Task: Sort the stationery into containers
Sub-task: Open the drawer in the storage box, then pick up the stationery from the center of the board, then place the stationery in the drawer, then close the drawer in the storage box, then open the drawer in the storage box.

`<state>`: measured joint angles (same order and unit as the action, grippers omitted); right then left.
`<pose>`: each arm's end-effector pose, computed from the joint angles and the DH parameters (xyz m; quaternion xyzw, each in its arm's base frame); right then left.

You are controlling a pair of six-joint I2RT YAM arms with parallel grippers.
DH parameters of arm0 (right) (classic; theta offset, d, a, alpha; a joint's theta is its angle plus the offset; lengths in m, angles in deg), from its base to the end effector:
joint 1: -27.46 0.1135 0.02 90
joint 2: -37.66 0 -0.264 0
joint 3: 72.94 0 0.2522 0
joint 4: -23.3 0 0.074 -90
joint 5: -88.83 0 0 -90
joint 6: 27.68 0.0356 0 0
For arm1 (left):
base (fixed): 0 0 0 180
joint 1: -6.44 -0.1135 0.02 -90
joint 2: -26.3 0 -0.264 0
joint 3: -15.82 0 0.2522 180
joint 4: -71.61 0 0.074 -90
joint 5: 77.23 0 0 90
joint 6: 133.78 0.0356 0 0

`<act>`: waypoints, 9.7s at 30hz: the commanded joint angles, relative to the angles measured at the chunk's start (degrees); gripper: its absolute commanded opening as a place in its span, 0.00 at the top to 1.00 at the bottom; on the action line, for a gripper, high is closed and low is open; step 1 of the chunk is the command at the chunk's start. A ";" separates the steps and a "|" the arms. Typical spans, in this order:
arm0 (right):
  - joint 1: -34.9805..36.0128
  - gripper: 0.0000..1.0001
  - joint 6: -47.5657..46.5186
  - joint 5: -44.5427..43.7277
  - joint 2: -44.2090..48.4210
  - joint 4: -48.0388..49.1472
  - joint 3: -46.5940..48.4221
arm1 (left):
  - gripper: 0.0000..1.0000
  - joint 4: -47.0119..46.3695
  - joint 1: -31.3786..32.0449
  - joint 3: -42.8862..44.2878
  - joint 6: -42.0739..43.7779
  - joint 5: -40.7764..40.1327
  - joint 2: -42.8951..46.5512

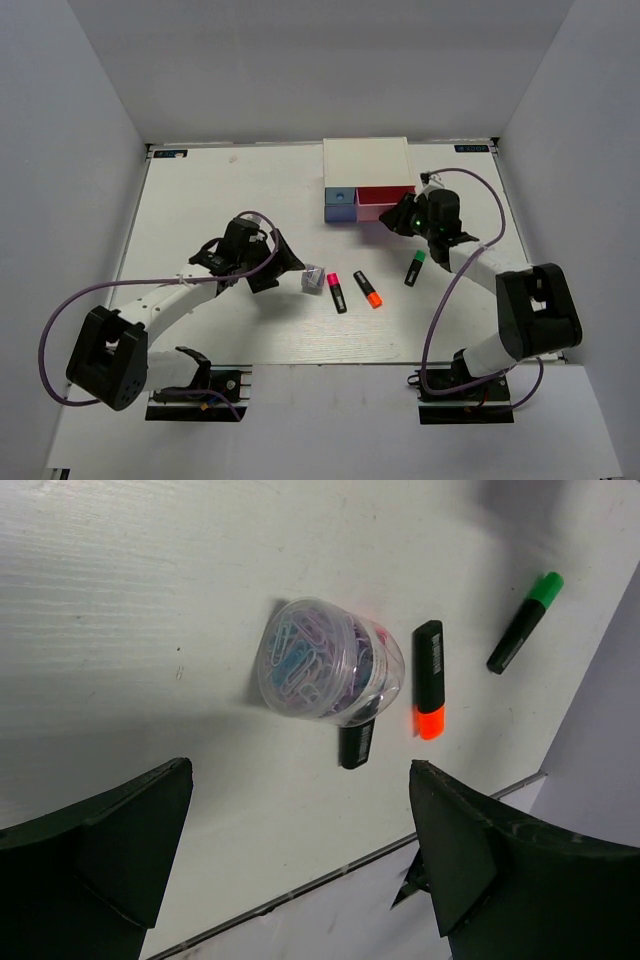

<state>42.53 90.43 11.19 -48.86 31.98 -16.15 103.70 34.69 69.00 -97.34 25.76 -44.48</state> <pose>0.3114 0.0917 0.2129 0.0325 0.8212 0.2896 0.4906 0.2110 -0.1224 0.2036 -0.1663 0.9186 -0.3044 0.1892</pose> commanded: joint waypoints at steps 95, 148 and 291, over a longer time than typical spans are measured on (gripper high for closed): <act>-0.22 0.38 -13.09 7.77 34.05 -2.05 -25.97 | 0.58 26.67 19.65 87.32 18.40 -26.79 -49.97; -0.22 1.00 -46.75 7.77 -5.59 5.42 8.48 | 0.15 9.71 19.56 17.09 -1.63 -27.94 0.91; 7.96 0.82 21.01 -18.95 -23.17 26.26 2.34 | 0.10 14.46 18.51 25.97 3.73 -21.52 -18.51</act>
<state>49.74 111.77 -5.94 -72.77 55.67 -13.60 117.95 53.42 93.17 -94.19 4.21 -63.48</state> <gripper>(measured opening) 0.288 0.896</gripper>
